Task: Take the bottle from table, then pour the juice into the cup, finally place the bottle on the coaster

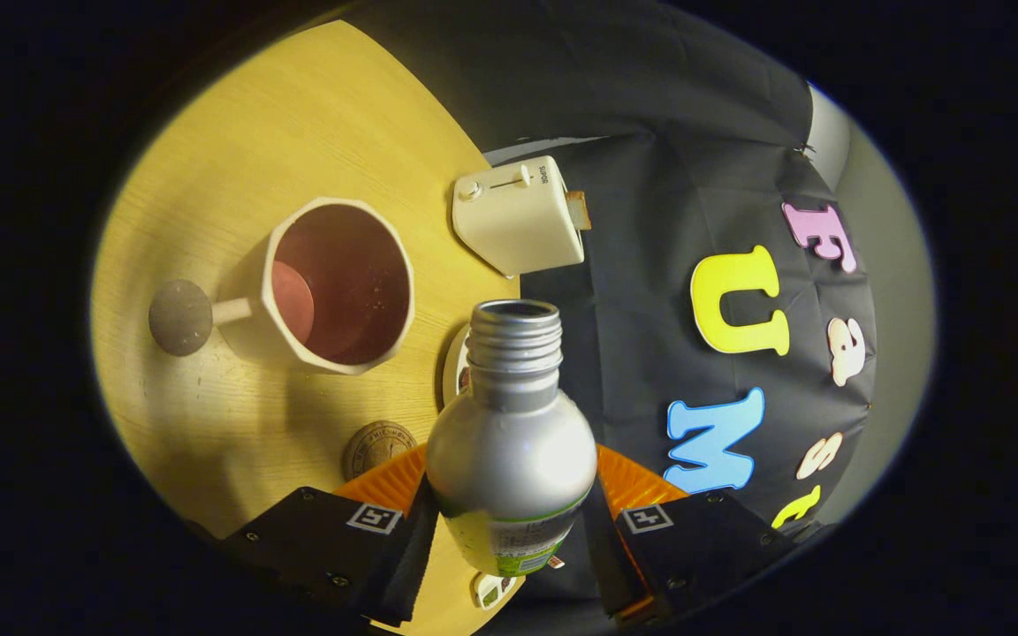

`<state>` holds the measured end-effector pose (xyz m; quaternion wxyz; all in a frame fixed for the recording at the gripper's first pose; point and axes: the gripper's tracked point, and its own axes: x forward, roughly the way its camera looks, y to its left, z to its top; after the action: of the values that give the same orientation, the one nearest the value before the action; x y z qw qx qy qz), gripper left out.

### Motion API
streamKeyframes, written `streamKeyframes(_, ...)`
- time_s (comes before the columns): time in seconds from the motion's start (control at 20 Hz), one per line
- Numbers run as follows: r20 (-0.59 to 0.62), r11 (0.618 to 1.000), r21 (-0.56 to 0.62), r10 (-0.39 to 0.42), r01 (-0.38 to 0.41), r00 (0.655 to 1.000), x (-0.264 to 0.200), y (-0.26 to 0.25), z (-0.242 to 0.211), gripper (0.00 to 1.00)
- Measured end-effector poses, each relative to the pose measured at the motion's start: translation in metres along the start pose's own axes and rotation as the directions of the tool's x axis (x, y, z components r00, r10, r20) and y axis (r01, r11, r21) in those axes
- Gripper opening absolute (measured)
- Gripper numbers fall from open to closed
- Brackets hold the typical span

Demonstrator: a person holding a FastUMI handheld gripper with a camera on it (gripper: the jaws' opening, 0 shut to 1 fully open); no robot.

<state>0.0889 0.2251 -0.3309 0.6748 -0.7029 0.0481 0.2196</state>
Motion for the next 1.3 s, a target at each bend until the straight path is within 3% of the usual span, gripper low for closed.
streamKeyframes(0.7,0.019,0.974,-0.226,-0.018,0.022,1.0,0.003,-0.025,0.002,0.75)
streamKeyframes(1.3,0.04,0.94,-0.34,-0.027,0.039,0.999,0.005,-0.037,0.01,0.75)
